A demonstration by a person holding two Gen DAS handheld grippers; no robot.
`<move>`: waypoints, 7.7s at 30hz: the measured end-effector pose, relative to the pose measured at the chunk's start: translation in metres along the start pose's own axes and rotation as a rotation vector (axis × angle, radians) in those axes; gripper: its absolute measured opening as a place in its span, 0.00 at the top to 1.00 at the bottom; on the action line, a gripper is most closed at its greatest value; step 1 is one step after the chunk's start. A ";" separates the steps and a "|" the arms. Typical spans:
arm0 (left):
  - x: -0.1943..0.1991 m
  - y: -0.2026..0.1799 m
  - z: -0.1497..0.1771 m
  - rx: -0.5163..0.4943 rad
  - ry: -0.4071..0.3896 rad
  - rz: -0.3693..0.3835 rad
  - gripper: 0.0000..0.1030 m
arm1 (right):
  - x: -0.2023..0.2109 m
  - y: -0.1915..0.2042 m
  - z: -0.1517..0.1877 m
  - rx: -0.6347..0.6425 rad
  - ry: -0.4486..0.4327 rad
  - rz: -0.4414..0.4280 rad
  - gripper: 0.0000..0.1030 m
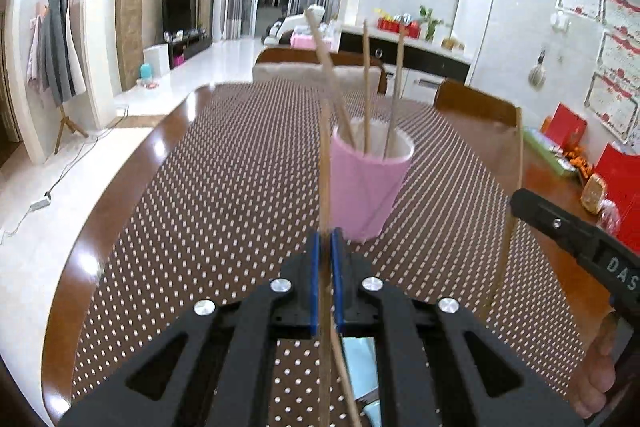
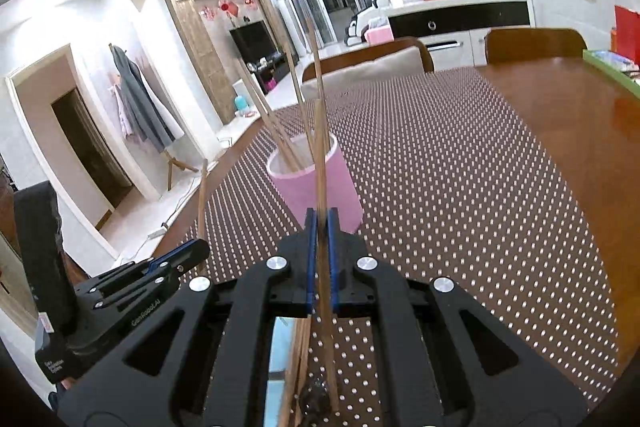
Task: Organize utensils
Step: 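Lift both held chopsticks and carry them above the pink cup, then open both grippers to drop the chopsticks into the pink cup, then move back to the chopsticks and close the right gripper on one, then close the left gripper on another chopstick while the right gripper holds its chopstick, then lift both held chopsticks and carry them above the pink cup, then open both grippers to drop the chopsticks into the pink cup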
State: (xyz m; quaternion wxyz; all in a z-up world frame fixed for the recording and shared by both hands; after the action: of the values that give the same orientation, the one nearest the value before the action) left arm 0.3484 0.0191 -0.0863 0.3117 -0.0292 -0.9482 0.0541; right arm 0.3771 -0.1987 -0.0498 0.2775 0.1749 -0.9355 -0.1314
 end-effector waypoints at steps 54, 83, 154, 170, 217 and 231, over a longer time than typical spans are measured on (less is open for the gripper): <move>-0.090 0.006 -0.136 0.044 -0.245 -0.102 0.70 | -0.124 -0.003 -0.063 0.042 0.093 0.109 0.93; 0.027 0.005 -0.068 -0.053 -0.262 -0.118 0.46 | -0.013 0.023 -0.017 0.100 0.068 0.144 0.37; -0.065 0.006 0.115 -0.036 0.480 -0.128 0.30 | -0.077 -0.030 0.137 -0.190 0.457 -0.115 0.92; -0.077 -0.004 0.081 -0.021 0.437 -0.059 0.95 | -0.057 -0.027 0.097 -0.152 0.371 -0.075 0.94; 0.043 -0.046 -0.171 -0.041 -0.349 0.022 0.95 | 0.012 0.037 -0.132 0.067 -0.110 0.049 0.95; -0.010 -0.053 -0.193 -0.053 -0.386 0.002 0.94 | -0.048 0.024 -0.127 0.110 -0.055 0.067 0.95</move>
State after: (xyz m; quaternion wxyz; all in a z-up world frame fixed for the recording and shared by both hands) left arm 0.4696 -0.0177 0.0685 0.1232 -0.0273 -0.9914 0.0341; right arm 0.4806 -0.1762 0.0392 0.2459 0.1547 -0.9539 -0.0753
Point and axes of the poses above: each gripper's, at about its wrist camera, not at the fingertips, and x roughly against the way its jaws point, y to its left, z to its underside, the point moved 10 cm from there along -x, roughly the way its jaws point, and after that the axes turned 1 degree about -y, right-handed, at the moved point
